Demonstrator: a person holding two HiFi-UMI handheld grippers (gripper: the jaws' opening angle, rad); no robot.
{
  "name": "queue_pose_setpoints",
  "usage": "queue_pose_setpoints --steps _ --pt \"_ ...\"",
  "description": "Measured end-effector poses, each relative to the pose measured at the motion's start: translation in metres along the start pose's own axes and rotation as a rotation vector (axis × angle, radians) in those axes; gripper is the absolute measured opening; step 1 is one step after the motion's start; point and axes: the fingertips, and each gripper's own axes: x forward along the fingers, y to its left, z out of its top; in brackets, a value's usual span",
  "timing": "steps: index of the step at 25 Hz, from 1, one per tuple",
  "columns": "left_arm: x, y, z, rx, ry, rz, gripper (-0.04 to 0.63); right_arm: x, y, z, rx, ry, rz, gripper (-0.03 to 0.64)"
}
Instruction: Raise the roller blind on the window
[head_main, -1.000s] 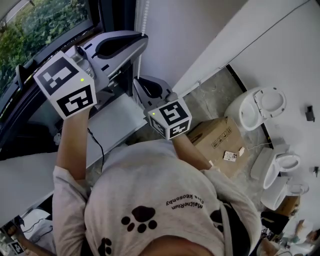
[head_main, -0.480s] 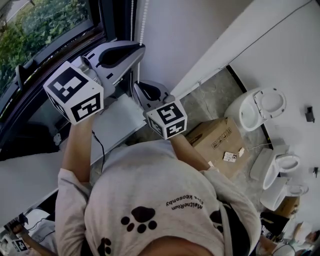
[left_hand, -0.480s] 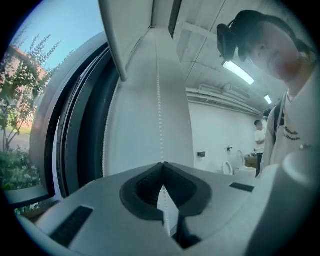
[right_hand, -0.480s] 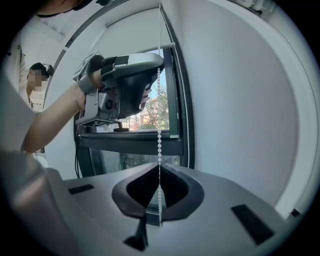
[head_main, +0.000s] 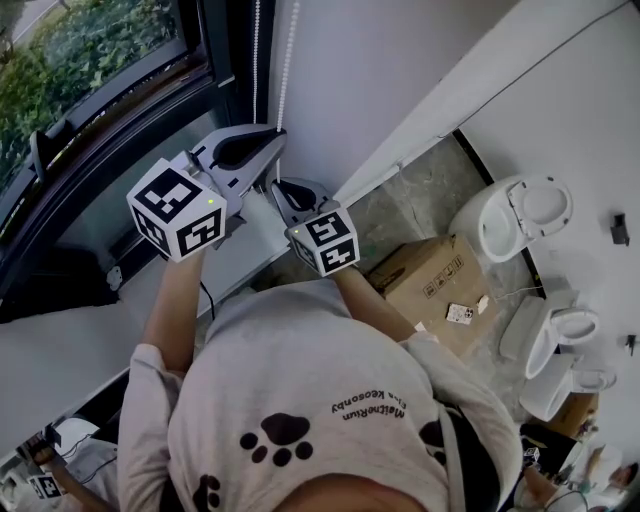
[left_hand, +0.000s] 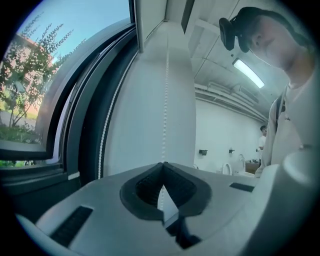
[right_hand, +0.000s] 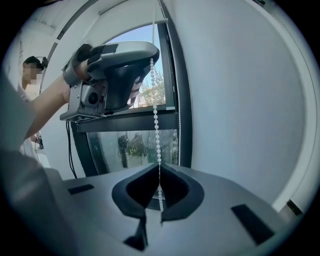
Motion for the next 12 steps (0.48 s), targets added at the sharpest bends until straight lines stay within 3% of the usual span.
queue_pose_setpoints --steps 12 --pt "0.004 0.000 -0.069 -0.113 0.084 0.008 0.009 0.012 0.001 -0.066 0.046 0.121 0.030 0.011"
